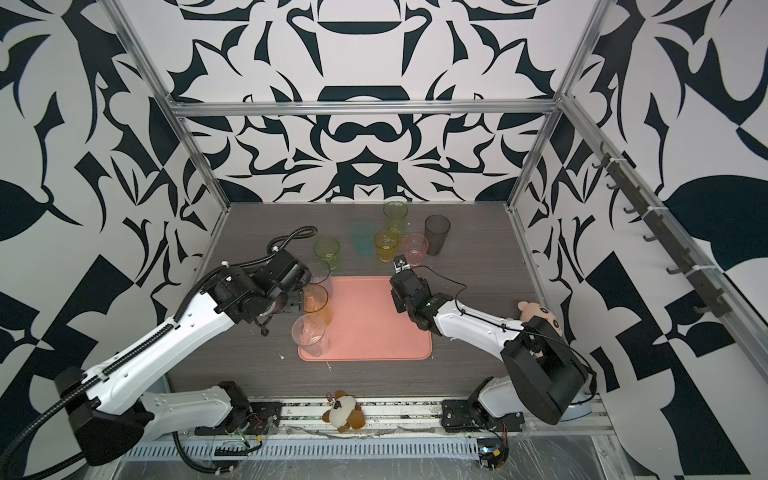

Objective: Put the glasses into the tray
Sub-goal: 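Raise the open left gripper off the clear glass and draw it back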

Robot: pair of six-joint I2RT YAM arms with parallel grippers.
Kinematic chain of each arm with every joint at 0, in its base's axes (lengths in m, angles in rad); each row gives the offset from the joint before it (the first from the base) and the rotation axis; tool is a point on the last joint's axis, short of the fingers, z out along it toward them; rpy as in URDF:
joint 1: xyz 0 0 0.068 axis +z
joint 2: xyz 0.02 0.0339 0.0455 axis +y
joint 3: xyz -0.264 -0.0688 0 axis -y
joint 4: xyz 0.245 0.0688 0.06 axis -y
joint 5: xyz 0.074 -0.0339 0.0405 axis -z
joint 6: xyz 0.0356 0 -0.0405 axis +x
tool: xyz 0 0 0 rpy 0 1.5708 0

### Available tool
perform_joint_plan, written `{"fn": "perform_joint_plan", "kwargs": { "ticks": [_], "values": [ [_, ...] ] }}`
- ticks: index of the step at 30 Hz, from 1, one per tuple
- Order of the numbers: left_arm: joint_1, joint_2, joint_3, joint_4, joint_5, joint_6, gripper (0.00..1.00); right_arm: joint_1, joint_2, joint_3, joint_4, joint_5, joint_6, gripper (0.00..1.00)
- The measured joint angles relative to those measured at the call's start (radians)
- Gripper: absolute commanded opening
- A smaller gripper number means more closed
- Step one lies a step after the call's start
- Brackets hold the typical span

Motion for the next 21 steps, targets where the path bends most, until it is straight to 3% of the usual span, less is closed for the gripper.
{"fn": "perform_joint_plan", "kwargs": {
  "ticks": [12,15,21],
  "values": [
    [0.186,-0.11,-0.082,0.204,-0.047,0.092,0.84,0.0,0.052,-0.001,0.066,0.019,-0.029,0.47],
    [0.215,-0.109,-0.1,0.24,-0.051,0.107,0.9,0.0,0.072,-0.001,0.068,0.021,-0.033,0.47],
    [0.246,-0.109,-0.146,0.33,-0.066,0.125,0.91,0.0,0.074,-0.001,0.079,0.022,-0.041,0.47]
  ]
}}
